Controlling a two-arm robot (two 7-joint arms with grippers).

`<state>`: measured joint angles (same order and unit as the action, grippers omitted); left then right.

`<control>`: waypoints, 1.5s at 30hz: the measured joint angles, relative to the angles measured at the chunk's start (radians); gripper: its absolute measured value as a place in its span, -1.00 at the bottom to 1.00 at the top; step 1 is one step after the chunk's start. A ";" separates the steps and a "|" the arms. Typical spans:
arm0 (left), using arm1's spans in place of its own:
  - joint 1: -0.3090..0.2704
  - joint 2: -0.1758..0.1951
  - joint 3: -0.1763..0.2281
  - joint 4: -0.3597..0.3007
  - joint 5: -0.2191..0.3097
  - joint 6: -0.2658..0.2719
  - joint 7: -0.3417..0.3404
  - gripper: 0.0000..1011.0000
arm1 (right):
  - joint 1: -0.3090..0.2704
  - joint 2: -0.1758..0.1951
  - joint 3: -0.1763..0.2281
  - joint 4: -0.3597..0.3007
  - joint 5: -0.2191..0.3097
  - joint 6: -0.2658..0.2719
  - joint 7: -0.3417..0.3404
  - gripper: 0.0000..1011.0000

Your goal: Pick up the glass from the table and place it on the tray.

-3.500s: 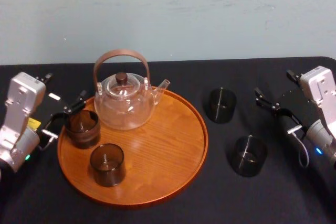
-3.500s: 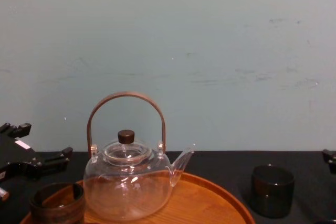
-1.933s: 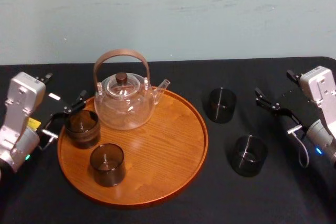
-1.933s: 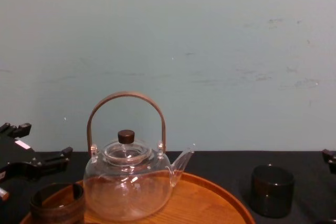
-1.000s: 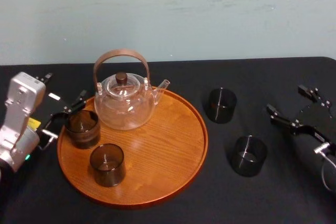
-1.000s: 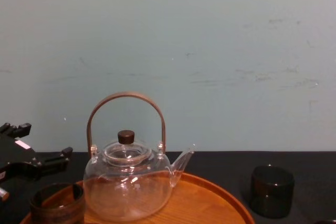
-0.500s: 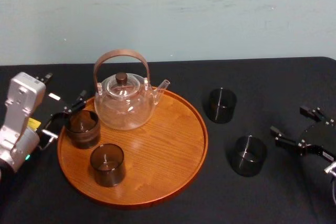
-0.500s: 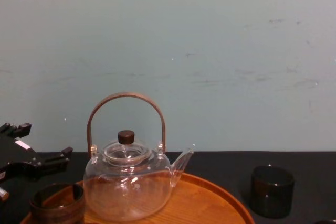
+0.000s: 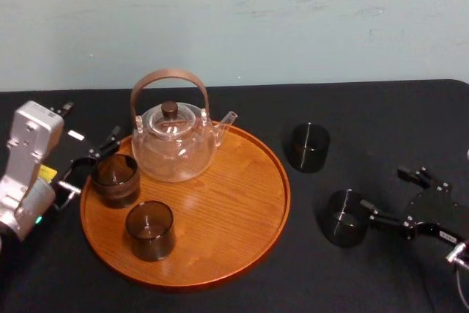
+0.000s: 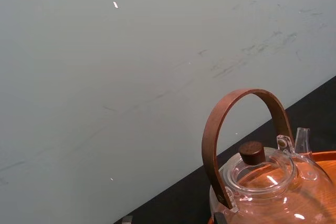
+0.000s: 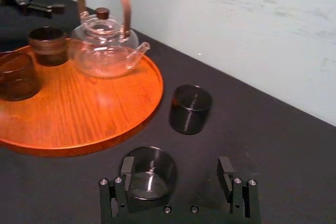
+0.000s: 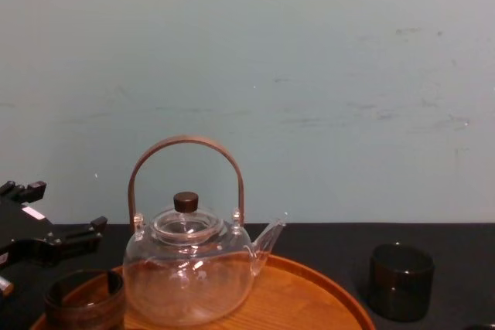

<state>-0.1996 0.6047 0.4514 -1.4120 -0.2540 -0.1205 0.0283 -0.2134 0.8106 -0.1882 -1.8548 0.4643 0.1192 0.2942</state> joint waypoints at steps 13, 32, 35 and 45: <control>0.000 0.000 0.000 0.000 0.000 0.000 0.000 0.98 | 0.000 -0.022 -0.003 0.000 -0.025 0.023 0.039 0.98; 0.000 0.000 0.000 0.000 0.000 0.000 0.000 0.98 | 0.015 -0.069 -0.008 0.031 -0.057 0.073 0.095 0.98; 0.000 0.000 0.000 0.000 0.000 0.000 0.000 0.98 | 0.021 -0.078 -0.008 0.037 -0.058 0.087 0.097 0.98; 0.000 0.000 0.000 0.000 0.000 0.000 0.000 0.98 | 0.048 -0.103 -0.009 0.054 -0.041 0.152 0.097 0.98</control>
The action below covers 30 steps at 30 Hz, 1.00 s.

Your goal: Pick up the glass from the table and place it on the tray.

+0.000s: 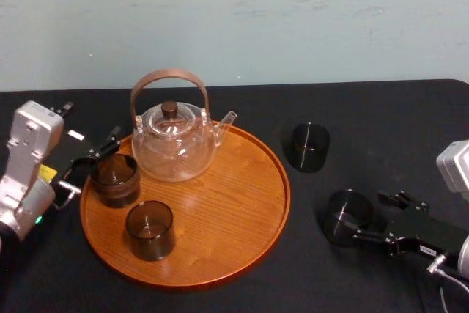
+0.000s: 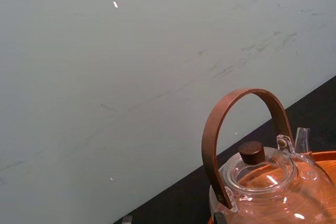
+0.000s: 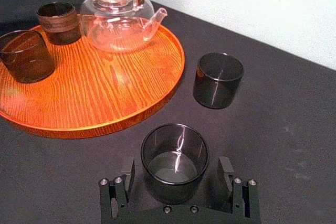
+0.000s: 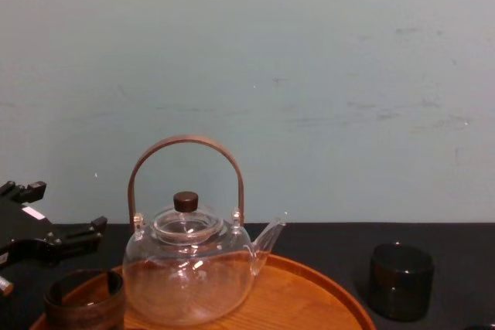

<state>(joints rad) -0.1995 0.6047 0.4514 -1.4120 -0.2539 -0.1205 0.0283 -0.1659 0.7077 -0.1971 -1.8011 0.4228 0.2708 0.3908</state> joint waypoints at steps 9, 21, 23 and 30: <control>0.000 0.000 0.000 0.000 0.000 0.000 0.000 0.98 | 0.022 -0.003 -0.010 0.002 0.015 0.061 -0.005 0.98; 0.000 0.000 0.000 0.000 0.000 0.000 0.000 0.98 | 0.063 0.004 -0.038 0.019 0.018 0.101 -0.001 0.98; 0.000 0.000 0.000 0.000 0.000 0.000 0.000 0.98 | 0.074 0.001 -0.044 0.027 0.018 0.104 -0.001 0.98; 0.000 0.000 0.000 0.000 0.000 0.000 0.000 0.98 | 0.109 -0.010 -0.061 0.054 0.015 0.110 -0.004 0.98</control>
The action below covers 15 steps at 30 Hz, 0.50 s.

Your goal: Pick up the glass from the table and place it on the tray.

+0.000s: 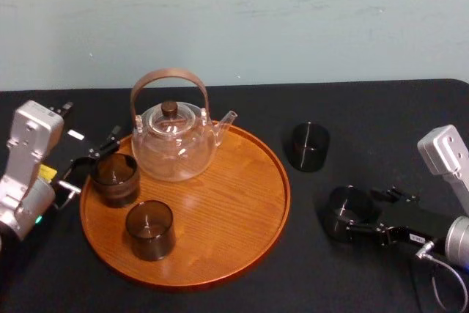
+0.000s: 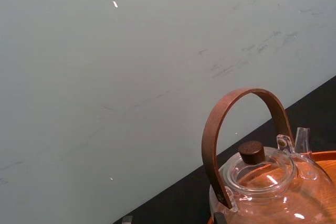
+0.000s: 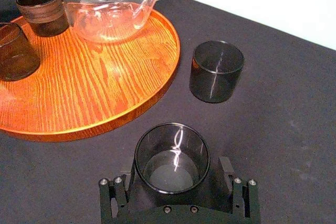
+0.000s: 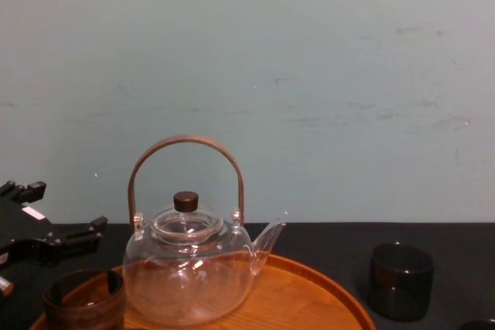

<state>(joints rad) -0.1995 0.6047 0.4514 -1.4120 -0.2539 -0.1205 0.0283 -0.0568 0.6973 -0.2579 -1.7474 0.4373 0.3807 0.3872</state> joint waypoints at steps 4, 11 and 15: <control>0.000 0.000 0.000 0.000 0.000 0.000 0.000 0.98 | 0.021 -0.007 -0.012 0.013 -0.006 -0.001 0.004 0.98; 0.000 0.000 0.000 0.000 0.000 0.000 0.000 0.98 | 0.044 -0.012 -0.030 0.028 -0.013 -0.002 0.012 0.98; 0.000 0.000 0.000 0.000 0.000 0.000 0.000 0.98 | 0.048 -0.011 -0.039 0.030 -0.026 -0.009 0.011 0.98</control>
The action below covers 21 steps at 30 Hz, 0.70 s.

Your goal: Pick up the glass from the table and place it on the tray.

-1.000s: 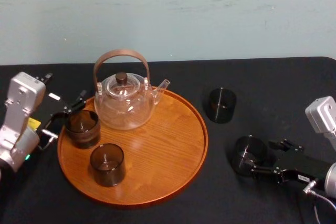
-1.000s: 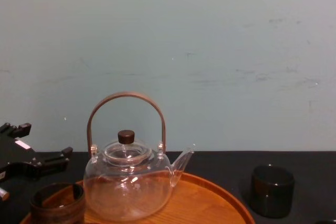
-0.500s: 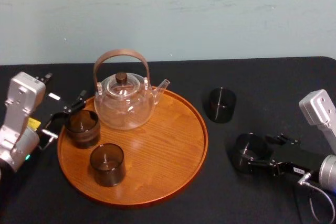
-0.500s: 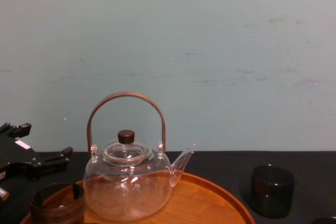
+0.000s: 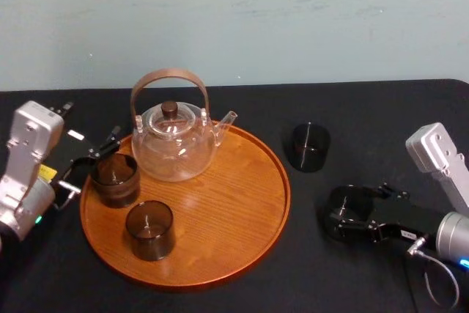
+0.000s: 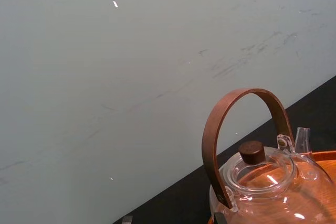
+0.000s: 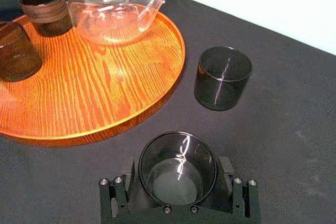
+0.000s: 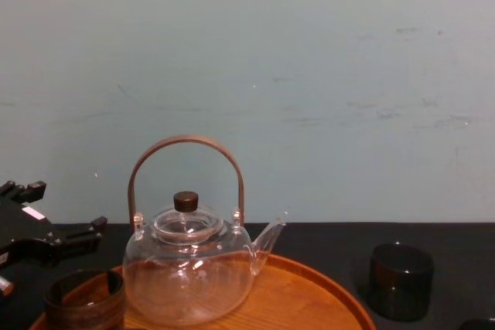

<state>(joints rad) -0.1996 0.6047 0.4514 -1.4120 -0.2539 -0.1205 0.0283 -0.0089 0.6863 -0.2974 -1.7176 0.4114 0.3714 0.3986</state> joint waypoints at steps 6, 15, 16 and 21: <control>0.000 0.000 0.000 0.000 0.000 0.000 0.000 0.98 | 0.000 0.001 -0.001 0.000 -0.003 -0.003 -0.001 0.98; 0.000 0.000 0.000 0.000 0.000 0.000 0.000 0.98 | -0.001 0.000 0.002 -0.001 0.001 -0.002 -0.001 0.81; 0.000 0.000 0.000 0.000 0.000 0.000 0.000 0.98 | -0.001 0.000 0.002 -0.001 0.002 -0.001 -0.001 0.78; 0.000 0.000 0.000 0.000 0.000 0.000 0.000 0.98 | -0.001 0.000 0.003 -0.002 0.003 0.000 0.000 0.78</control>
<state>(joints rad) -0.1995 0.6047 0.4513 -1.4120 -0.2539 -0.1205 0.0283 -0.0098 0.6862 -0.2945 -1.7193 0.4141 0.3712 0.3984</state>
